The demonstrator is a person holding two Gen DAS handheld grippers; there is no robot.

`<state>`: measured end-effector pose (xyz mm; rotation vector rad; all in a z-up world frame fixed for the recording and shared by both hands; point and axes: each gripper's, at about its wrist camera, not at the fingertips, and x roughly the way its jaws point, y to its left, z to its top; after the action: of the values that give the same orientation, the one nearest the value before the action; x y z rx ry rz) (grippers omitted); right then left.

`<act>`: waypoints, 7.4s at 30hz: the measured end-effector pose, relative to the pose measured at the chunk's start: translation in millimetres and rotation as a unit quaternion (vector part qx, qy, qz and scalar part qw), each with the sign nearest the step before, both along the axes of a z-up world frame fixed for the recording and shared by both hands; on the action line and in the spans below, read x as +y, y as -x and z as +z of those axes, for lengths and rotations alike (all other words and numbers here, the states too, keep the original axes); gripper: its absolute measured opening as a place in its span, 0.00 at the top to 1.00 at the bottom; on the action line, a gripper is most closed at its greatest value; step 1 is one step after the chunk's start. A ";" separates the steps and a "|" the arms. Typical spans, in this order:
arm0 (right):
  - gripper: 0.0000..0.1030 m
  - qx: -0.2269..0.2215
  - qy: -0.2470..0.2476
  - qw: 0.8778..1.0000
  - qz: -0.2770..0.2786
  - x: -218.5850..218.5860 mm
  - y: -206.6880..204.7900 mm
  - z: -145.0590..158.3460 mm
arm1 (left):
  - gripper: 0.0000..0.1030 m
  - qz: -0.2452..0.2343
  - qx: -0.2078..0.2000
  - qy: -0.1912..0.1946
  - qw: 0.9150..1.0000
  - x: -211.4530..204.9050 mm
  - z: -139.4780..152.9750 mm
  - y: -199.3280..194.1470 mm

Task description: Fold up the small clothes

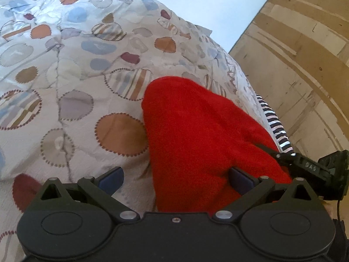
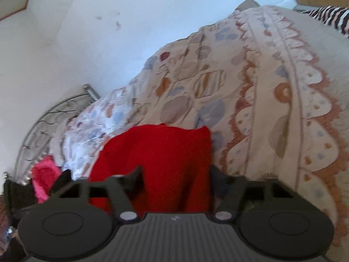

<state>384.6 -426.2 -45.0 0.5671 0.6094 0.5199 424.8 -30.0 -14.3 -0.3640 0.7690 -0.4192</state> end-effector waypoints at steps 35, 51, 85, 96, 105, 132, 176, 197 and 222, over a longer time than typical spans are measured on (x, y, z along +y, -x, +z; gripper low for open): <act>0.77 -0.216 0.052 0.975 -0.009 114.3 137.3 165.4 | 0.72 0.060 -0.130 -0.028 0.989 40.2 140.8 146.9; 0.78 -0.124 0.073 0.989 0.044 250.9 3.6 136.3 | 0.72 0.149 -0.059 -0.033 0.987 163.2 109.8 67.5; 0.04 -0.192 0.188 0.960 0.081 262.2 95.4 88.4 | 0.16 0.239 -0.083 -0.064 0.965 177.0 60.9 141.3; 0.04 -0.164 0.261 0.950 0.045 269.7 121.9 51.0 | 0.11 0.228 -0.102 -0.160 0.955 140.5 38.5 163.6; 0.02 -0.167 0.217 0.962 0.009 250.1 137.1 58.5 | 0.11 0.250 -0.103 -0.161 0.949 136.2 50.8 172.6; 0.00 -0.277 0.215 0.933 -0.078 177.5 343.5 111.2 | 0.01 0.260 -0.220 -0.175 0.924 97.0 97.7 383.7; 0.00 -0.280 0.230 0.925 -0.110 188.1 418.2 66.2 | 0.01 0.272 -0.219 -0.193 0.917 107.5 51.0 447.7; 0.00 -0.280 0.230 0.926 -0.111 187.2 418.0 65.8 | 0.01 0.272 -0.219 -0.194 0.917 106.6 51.3 447.6; 0.00 -0.280 0.229 0.926 -0.111 187.8 417.6 65.4 | 0.01 0.272 -0.218 -0.194 0.917 106.4 51.4 447.3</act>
<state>-33.0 -238.4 20.5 0.0252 0.1029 0.2859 -22.5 76.4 37.1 -0.0893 0.2748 0.1817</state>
